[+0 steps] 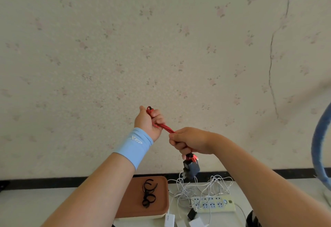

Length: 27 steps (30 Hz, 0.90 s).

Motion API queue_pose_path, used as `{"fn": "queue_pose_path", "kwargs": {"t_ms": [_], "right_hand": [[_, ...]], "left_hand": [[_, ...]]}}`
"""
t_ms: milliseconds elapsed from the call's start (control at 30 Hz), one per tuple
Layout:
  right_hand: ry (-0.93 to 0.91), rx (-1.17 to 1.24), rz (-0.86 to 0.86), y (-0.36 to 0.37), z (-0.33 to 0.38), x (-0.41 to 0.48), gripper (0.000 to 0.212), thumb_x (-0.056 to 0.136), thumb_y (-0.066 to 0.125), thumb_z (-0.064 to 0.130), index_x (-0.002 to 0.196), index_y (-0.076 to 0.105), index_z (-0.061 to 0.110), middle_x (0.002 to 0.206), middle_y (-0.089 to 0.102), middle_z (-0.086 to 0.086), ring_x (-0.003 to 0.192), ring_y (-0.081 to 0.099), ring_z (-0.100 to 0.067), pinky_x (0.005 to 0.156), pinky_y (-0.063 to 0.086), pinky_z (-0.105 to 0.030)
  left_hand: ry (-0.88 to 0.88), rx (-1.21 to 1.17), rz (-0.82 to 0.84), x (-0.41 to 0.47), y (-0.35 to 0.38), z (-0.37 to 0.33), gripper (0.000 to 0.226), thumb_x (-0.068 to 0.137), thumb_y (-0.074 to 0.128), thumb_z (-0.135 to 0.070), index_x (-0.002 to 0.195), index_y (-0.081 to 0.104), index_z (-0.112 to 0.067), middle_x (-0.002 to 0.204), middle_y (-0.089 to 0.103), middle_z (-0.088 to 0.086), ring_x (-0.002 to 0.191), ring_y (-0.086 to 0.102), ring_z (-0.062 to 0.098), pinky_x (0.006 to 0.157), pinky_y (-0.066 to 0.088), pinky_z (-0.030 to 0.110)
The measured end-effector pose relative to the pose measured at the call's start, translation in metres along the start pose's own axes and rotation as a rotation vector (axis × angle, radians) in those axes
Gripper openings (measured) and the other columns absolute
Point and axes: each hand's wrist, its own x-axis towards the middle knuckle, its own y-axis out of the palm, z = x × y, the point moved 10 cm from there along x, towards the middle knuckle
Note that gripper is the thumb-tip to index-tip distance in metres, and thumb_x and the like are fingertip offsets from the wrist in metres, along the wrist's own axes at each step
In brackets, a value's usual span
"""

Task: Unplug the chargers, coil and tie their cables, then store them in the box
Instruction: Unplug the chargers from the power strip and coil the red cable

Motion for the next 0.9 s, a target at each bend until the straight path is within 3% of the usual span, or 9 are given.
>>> {"fn": "queue_pose_path", "kwargs": {"t_ms": [133, 233, 333, 433, 500, 567, 667, 800, 900], "right_hand": [[-0.011, 0.002, -0.089, -0.018, -0.003, -0.004, 0.025, 0.109, 0.039, 0.022, 0.092, 0.055, 0.013, 0.06, 0.03, 0.006, 0.05, 0.024, -0.011, 0.053, 0.03, -0.025], [0.013, -0.147, -0.169, -0.033, -0.008, -0.009, 0.023, 0.107, 0.041, 0.021, 0.092, 0.057, 0.013, 0.058, 0.035, 0.007, 0.049, 0.026, -0.012, 0.048, 0.029, -0.025], [0.041, -0.266, -0.177, -0.038, -0.012, -0.012, 0.024, 0.105, 0.042, 0.021, 0.089, 0.058, 0.014, 0.058, 0.038, 0.007, 0.048, 0.028, -0.012, 0.048, 0.03, -0.025], [0.026, -0.274, -0.17, -0.038, -0.007, -0.014, 0.025, 0.105, 0.043, 0.02, 0.085, 0.057, 0.014, 0.056, 0.036, 0.008, 0.048, 0.026, -0.012, 0.048, 0.028, -0.024], [-0.015, -0.218, -0.173, -0.039, -0.001, -0.014, 0.025, 0.105, 0.043, 0.018, 0.083, 0.056, 0.014, 0.056, 0.035, 0.007, 0.049, 0.024, -0.012, 0.048, 0.026, -0.025], [-0.063, -0.153, -0.209, -0.046, 0.006, -0.015, 0.025, 0.103, 0.043, 0.015, 0.081, 0.055, 0.014, 0.056, 0.034, 0.006, 0.05, 0.023, -0.012, 0.047, 0.025, -0.025], [-0.08, -0.145, -0.295, -0.061, 0.007, -0.017, 0.027, 0.104, 0.042, 0.017, 0.08, 0.055, 0.014, 0.055, 0.035, 0.006, 0.048, 0.024, -0.012, 0.047, 0.025, -0.025], [-0.028, -0.098, -0.331, -0.062, -0.001, -0.013, 0.027, 0.105, 0.046, 0.025, 0.086, 0.058, 0.012, 0.055, 0.035, 0.005, 0.047, 0.023, -0.011, 0.048, 0.021, -0.026], [0.052, -0.013, -0.244, -0.036, -0.004, -0.009, 0.054, 0.097, 0.052, 0.061, 0.101, 0.066, 0.009, 0.056, 0.027, 0.007, 0.049, 0.019, -0.011, 0.047, 0.018, -0.025]], "left_hand": [[0.174, 0.421, -0.06, 0.001, -0.01, -0.023, 0.034, 0.105, 0.034, -0.04, 0.09, 0.047, -0.013, 0.06, 0.05, 0.003, 0.047, 0.047, 0.017, 0.051, 0.049, 0.029], [0.461, 1.387, -0.052, -0.003, -0.004, -0.055, 0.021, 0.102, 0.045, -0.03, 0.105, 0.061, -0.017, 0.091, 0.069, 0.003, 0.081, 0.067, 0.019, 0.076, 0.051, 0.034], [0.57, 2.057, 0.069, -0.009, 0.001, -0.045, 0.044, 0.092, 0.063, -0.038, 0.134, 0.055, -0.029, 0.133, 0.06, -0.006, 0.123, 0.055, 0.016, 0.107, 0.038, 0.033], [0.272, 1.94, 0.347, -0.018, 0.0, 0.001, 0.07, 0.086, 0.072, -0.036, 0.148, 0.038, -0.03, 0.137, 0.055, -0.014, 0.128, 0.047, 0.005, 0.106, 0.031, 0.022], [0.141, 1.877, 0.402, -0.021, -0.004, 0.023, 0.059, 0.089, 0.071, -0.03, 0.142, 0.045, -0.026, 0.124, 0.062, -0.012, 0.116, 0.056, 0.005, 0.105, 0.04, 0.025], [0.096, 1.75, 0.368, -0.022, -0.006, 0.026, 0.028, 0.096, 0.06, -0.023, 0.123, 0.061, -0.013, 0.1, 0.071, -0.003, 0.092, 0.069, 0.013, 0.098, 0.052, 0.034], [0.024, 1.398, 0.266, -0.016, -0.008, 0.015, 0.019, 0.102, 0.051, -0.02, 0.099, 0.064, -0.007, 0.071, 0.055, 0.001, 0.057, 0.056, 0.012, 0.089, 0.057, 0.039], [-0.102, 0.992, 0.174, -0.014, -0.007, 0.014, 0.031, 0.101, 0.049, -0.04, 0.082, 0.054, -0.016, 0.06, 0.035, -0.006, 0.048, 0.035, 0.009, 0.061, 0.045, 0.025], [0.038, 0.944, 0.048, -0.009, -0.008, 0.007, 0.04, 0.099, 0.051, -0.046, 0.072, 0.048, -0.017, 0.058, 0.038, -0.004, 0.046, 0.041, 0.011, 0.061, 0.046, 0.028]]}}
